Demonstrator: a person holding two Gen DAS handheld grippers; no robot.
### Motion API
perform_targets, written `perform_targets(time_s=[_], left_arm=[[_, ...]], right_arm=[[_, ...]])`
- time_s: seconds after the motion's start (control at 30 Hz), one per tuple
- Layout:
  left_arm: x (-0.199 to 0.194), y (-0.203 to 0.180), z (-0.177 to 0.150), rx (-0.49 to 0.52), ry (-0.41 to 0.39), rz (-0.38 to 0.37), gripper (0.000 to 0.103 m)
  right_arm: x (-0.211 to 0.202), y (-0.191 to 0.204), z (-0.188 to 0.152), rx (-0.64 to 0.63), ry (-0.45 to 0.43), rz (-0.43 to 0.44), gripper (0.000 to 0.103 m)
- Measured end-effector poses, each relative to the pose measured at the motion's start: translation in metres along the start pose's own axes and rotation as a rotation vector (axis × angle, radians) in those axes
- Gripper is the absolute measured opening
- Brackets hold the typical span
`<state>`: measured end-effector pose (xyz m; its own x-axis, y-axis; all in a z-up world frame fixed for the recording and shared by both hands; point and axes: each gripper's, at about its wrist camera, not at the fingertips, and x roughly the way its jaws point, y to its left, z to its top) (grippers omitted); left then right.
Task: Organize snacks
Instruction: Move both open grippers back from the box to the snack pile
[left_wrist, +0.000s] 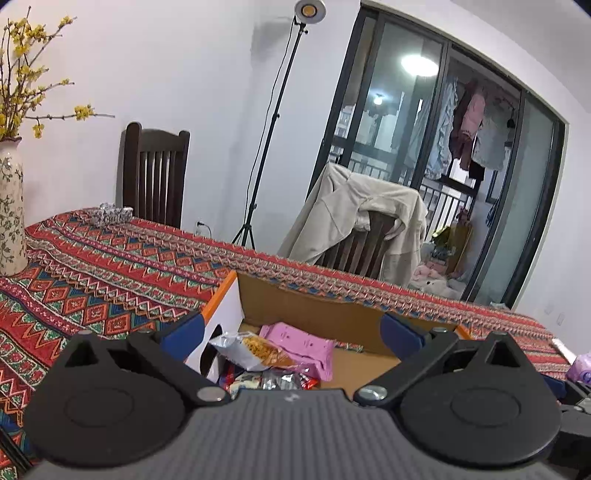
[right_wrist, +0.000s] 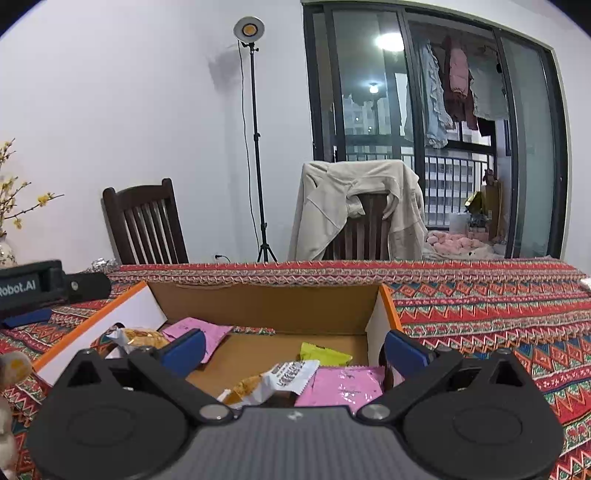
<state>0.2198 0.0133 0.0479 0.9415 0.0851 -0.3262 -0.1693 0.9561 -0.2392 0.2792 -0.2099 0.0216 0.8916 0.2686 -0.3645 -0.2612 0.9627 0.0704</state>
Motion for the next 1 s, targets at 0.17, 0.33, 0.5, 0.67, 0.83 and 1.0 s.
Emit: perform_targets(time_s=[0.17, 0.33, 0.5, 0.67, 0.83, 1.0], left_arm=[[-0.010, -0.006, 0.007, 0.009, -0.015, 0.010, 0.103], [-0.026, -0.009, 0.016, 0.006, -0.034, 0.001, 0.103], [-0.048, -0.007, 0.013, 0.018, -0.036, -0.010, 0.103], [-0.072, 0.002, 0.004, 0.029, -0.028, -0.012, 0.103], [-0.098, 0.016, -0.009, 0.043, -0.014, -0.008, 0.103], [-0.119, 0.031, -0.028, 0.056, 0.018, -0.002, 0.103]], right_arm=[[-0.008, 0.005, 0.005, -0.024, -0.013, -0.015, 0.103], [-0.025, 0.008, 0.013, -0.032, -0.029, -0.006, 0.103], [-0.049, 0.012, 0.009, -0.043, -0.031, -0.001, 0.103], [-0.075, 0.018, -0.001, -0.049, -0.021, -0.005, 0.103], [-0.098, 0.023, -0.016, -0.042, 0.004, 0.011, 0.103], [-0.115, 0.026, -0.037, -0.041, 0.036, 0.005, 0.103]])
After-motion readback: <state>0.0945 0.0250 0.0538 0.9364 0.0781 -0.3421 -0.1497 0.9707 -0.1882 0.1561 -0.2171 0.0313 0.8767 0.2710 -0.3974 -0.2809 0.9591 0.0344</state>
